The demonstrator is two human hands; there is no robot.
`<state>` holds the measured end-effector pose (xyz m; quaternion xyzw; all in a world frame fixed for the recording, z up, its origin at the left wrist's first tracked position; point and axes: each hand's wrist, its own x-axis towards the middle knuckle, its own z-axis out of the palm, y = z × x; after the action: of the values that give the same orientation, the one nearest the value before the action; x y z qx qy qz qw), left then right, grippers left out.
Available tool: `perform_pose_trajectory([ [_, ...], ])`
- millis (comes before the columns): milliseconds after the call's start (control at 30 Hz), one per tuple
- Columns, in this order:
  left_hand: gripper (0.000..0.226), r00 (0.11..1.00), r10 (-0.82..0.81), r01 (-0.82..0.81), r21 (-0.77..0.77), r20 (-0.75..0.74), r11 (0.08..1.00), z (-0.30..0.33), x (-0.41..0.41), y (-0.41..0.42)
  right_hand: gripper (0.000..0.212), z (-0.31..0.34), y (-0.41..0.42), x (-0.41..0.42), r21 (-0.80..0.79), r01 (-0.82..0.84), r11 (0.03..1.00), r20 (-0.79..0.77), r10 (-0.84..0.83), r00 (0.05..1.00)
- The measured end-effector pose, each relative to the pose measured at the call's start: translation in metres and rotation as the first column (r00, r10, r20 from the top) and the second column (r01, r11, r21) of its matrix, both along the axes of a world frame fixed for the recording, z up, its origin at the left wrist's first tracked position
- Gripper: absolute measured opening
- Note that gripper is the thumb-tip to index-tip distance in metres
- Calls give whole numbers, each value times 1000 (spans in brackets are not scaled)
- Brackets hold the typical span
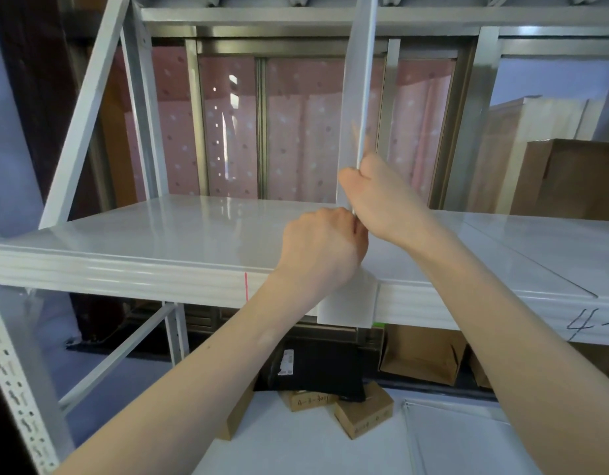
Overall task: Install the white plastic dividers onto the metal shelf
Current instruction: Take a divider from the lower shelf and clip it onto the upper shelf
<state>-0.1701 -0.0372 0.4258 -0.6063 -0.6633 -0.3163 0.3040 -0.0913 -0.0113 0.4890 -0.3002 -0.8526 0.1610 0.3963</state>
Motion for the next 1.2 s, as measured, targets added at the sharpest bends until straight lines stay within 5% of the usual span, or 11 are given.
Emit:
perform_pose_trajectory([
  [133, 51, 993, -1, 2, 14, -118, 1000, 0, -3, 3, 40, -1, 2, -1, 11, -2, 1000, -4, 2, 1000],
  [233, 43, 982, 59, -66, -37, -181, 997, 5, -1, -1, 14, -2, 1, 1, -12, -45, 999, -17, 45, 999],
  [433, 22, 983, 25, -37, -60, -183, 997, 5, 1, -4, 55, -1, 3, 2, -11, -42, 999, 19, 42, 999],
  [500, 12, 990, 22, -34, -86, -139, 996, 12, 7, -13, 58, -1, 3, 3, -12, -42, 999, 22, 43, 999],
  [700, 33, 997, 8, 7, -193, 78, 981, 5, -4, -21, 63, -11, 4, 23, -94, -177, 980, 92, 185, 978],
  [900, 27, 942, -241, 283, -169, 234, 944, 0, -28, -55, 34, -38, 6, 60, -6, -211, 977, 129, 210, 969],
  [1200, 21, 897, -260, 335, -168, 357, 927, -11, -22, -52, 14, -61, 17, 62, -58, -230, 972, 85, 234, 969],
])
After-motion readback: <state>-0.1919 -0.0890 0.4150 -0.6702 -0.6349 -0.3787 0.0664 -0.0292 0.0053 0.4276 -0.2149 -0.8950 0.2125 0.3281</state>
